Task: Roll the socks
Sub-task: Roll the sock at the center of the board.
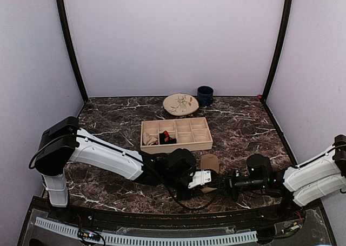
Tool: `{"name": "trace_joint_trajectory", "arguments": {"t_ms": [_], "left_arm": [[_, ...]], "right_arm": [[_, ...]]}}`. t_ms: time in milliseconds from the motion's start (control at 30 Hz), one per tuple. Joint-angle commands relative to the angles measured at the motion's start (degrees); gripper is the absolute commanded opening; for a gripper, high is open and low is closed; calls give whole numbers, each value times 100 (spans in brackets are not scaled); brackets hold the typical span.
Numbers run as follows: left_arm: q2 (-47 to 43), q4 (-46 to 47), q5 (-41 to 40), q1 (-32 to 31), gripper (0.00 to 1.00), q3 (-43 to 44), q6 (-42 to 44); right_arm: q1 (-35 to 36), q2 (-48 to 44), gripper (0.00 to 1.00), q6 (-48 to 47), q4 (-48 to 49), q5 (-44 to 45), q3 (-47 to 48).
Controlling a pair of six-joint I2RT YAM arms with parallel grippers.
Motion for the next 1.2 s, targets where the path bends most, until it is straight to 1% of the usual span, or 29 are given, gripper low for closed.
{"name": "trace_joint_trajectory", "arguments": {"t_ms": [0,200,367,467,633,733,867,1000,1133,1167], "left_arm": [[54,-55,166,-34,23,-13,-47],[143,-89,413,-37,22,82,-87],[157,-133,398,-35,22,150,-113],[95,-119,172,-35,26,156,-131],[-3,-170,166,-57,37,146,-88],[-69,-202,144,-96,39,123,-75],[-116,-118,-57,-153,38,29,-78],[-232,44,-294,-224,31,-66,-37],[-291,199,-597,-281,28,-144,8],[-284,208,-669,-291,26,-142,6]], "right_arm": [[66,-297,9,535,-216,-8,-140],[88,-713,12,449,-738,7,-198],[106,-664,12,454,-717,-5,-232],[107,-443,12,447,-501,-71,-208],[113,-94,12,480,-62,-115,-174],[109,20,11,503,58,-114,-142],[107,82,11,503,68,-135,-105],[109,66,11,521,25,-118,-102],[110,127,11,518,49,-125,-76],[108,150,11,511,69,-129,-68]]}}
